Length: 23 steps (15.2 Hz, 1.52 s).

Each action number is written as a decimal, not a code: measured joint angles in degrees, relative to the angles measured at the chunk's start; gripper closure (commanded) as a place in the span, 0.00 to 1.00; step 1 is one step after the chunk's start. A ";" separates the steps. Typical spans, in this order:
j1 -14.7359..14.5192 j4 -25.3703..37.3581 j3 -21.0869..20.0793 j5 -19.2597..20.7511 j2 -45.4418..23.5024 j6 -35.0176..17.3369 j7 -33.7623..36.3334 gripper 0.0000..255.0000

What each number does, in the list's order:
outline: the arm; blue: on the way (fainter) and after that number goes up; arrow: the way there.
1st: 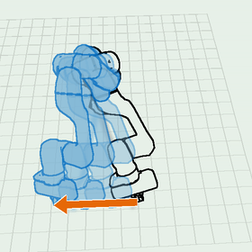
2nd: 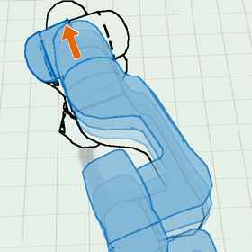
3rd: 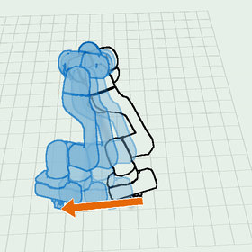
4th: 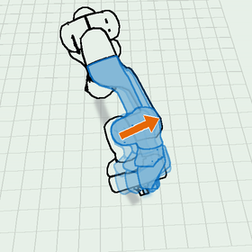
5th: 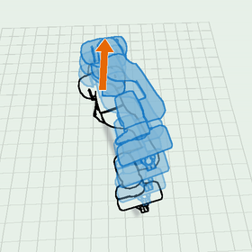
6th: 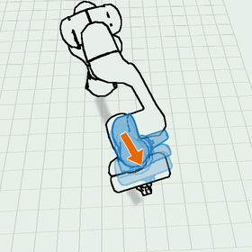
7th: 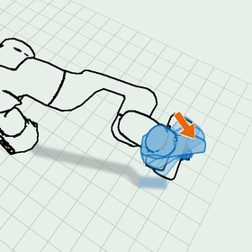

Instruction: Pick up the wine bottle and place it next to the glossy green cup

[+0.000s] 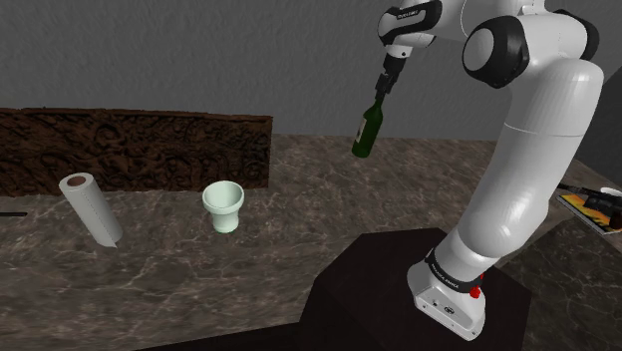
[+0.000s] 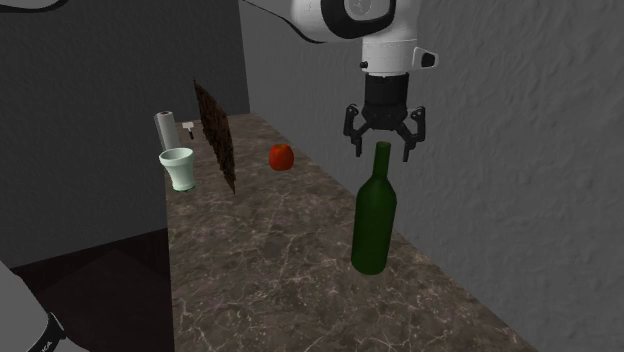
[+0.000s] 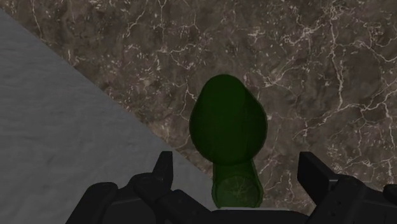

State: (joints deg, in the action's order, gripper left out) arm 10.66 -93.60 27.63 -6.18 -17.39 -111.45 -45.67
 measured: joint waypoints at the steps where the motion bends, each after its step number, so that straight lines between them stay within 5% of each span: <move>1: 0.00 -0.12 -0.02 -0.05 -0.09 -0.22 -0.01 0.00; 6: -0.04 -0.43 -0.03 -0.03 -0.01 -0.49 0.01 0.00; 7: -0.04 -0.43 -0.03 -0.03 -0.01 -0.49 0.01 1.00; 23: 0.03 2.59 0.17 0.35 0.64 3.12 0.15 1.00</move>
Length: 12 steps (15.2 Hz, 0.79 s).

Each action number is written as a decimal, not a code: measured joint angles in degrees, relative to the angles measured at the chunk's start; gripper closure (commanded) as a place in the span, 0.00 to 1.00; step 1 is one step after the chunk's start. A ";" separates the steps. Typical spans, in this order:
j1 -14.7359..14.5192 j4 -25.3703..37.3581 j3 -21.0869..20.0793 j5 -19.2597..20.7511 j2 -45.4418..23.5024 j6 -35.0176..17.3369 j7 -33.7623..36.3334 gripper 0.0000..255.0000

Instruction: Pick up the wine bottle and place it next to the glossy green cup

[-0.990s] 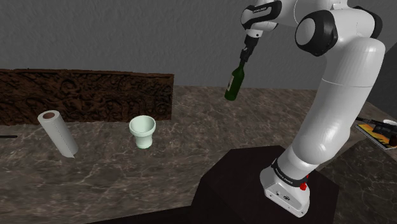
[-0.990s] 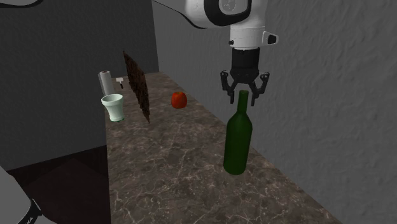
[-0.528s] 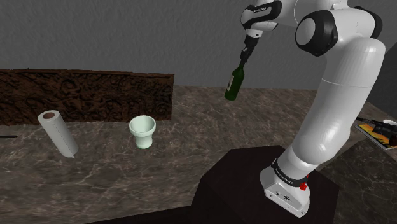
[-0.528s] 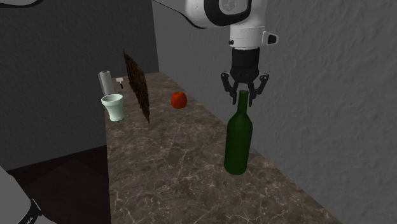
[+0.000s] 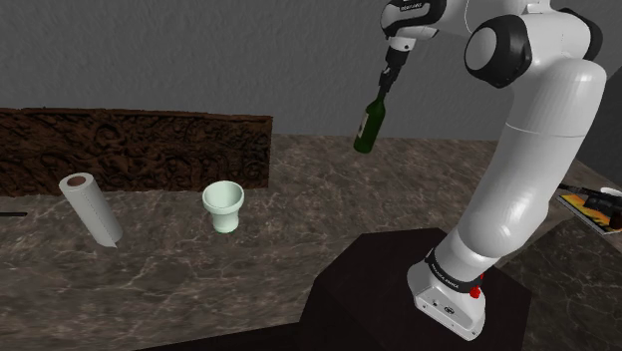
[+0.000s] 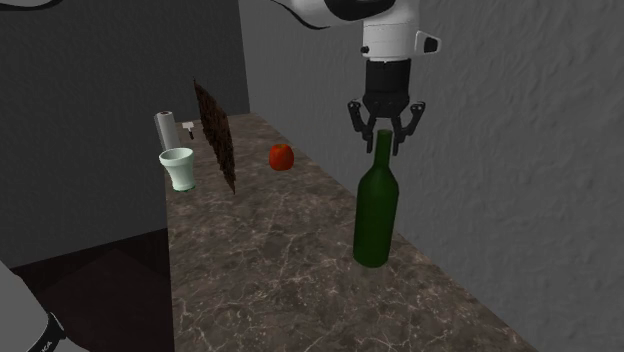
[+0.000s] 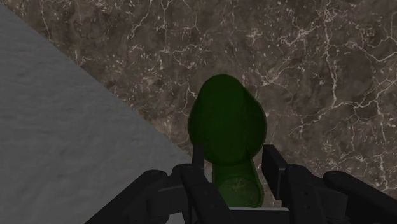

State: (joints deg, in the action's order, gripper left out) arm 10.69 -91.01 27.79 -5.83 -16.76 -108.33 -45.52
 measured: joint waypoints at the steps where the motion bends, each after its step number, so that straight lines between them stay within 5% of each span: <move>1: 0.05 0.80 0.02 0.00 -0.05 0.74 0.01 1.00; 12: 0.59 9.27 0.25 0.10 -0.08 9.16 0.11 1.00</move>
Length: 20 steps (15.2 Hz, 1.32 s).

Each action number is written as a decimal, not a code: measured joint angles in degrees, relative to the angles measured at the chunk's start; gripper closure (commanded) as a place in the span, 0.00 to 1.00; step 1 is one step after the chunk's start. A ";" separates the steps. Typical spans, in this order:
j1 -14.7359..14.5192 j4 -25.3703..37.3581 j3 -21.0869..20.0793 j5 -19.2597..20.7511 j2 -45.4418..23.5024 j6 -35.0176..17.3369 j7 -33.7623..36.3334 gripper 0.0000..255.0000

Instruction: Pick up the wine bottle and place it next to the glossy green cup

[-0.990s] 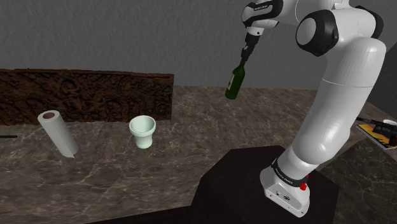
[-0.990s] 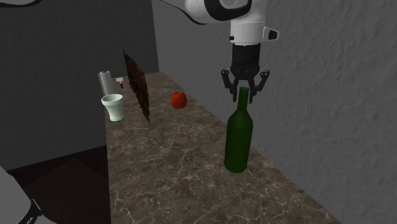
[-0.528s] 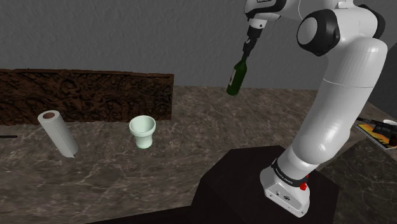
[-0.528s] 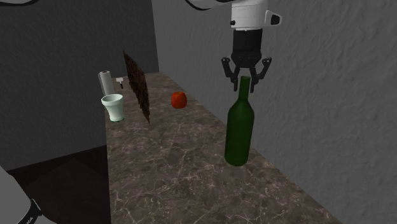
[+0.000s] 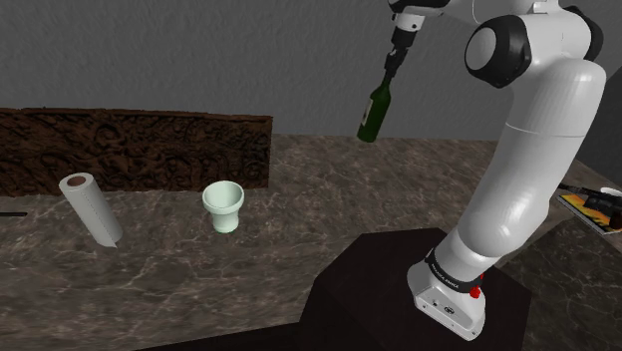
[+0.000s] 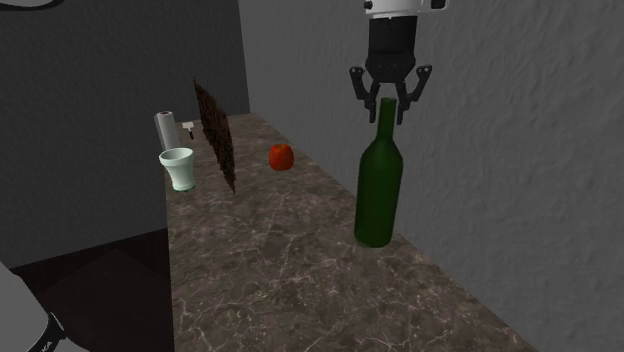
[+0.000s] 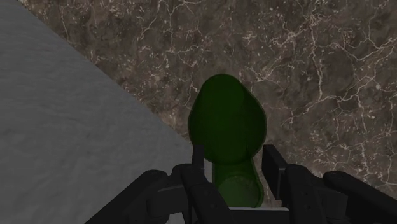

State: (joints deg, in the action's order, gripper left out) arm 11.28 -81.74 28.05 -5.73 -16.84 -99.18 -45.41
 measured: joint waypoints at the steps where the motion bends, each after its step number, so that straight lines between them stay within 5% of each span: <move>1: 0.11 0.72 0.04 -0.03 -0.05 0.67 -0.08 1.00; 20: 5.22 27.39 0.09 -3.75 -7.70 20.04 -1.21 1.00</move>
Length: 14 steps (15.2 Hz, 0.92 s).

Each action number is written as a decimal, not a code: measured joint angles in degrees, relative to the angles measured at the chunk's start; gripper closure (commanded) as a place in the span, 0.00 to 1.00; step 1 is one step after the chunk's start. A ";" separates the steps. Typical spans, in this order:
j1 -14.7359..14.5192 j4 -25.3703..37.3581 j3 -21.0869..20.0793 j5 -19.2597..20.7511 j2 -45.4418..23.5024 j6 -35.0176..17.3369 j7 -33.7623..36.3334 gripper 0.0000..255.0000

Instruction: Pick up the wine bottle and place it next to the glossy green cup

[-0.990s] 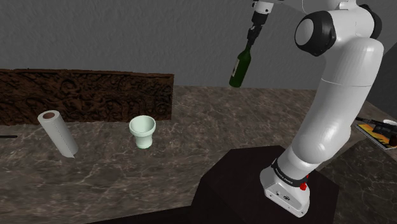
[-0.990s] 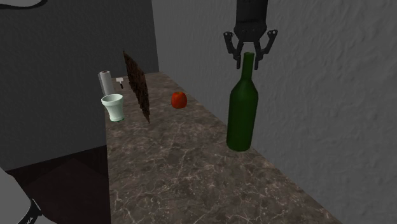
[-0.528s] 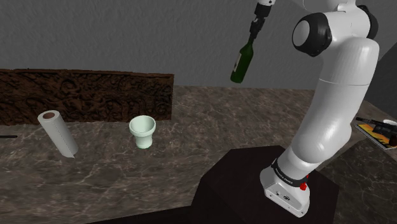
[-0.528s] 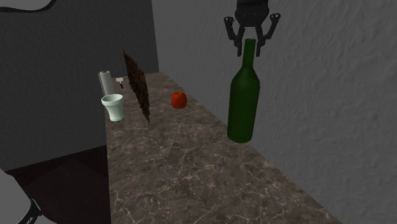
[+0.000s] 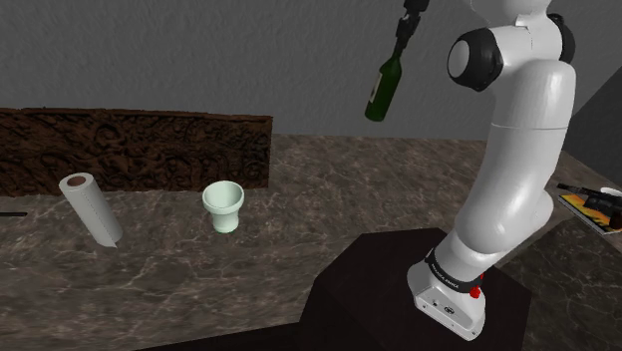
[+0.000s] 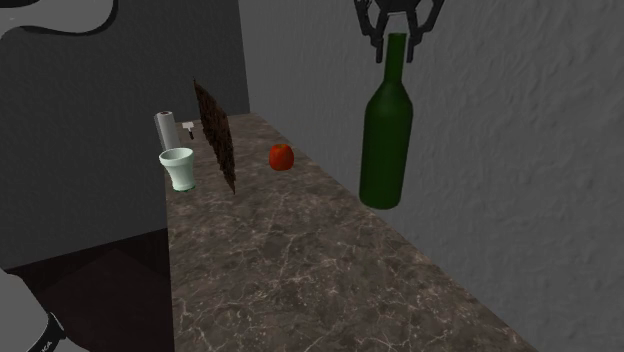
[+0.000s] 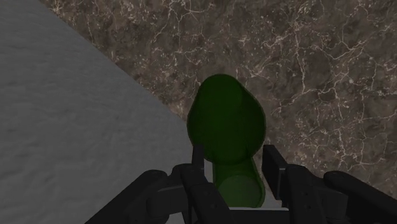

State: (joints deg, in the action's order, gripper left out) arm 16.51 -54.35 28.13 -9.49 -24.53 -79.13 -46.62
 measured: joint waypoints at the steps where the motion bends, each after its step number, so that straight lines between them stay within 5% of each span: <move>1: 0.24 1.00 0.00 -0.13 -0.20 0.80 -0.03 1.00; 3: 0.32 3.21 -0.13 -0.38 -0.78 2.45 0.47 1.00; 8: -8.72 -13.16 -0.73 5.57 11.04 -2.73 6.28 1.00; 14: -16.04 -25.76 -4.17 10.79 21.17 -5.95 15.55 1.00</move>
State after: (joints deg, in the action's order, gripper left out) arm 0.46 -80.11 23.96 1.30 -3.36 -85.08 -31.08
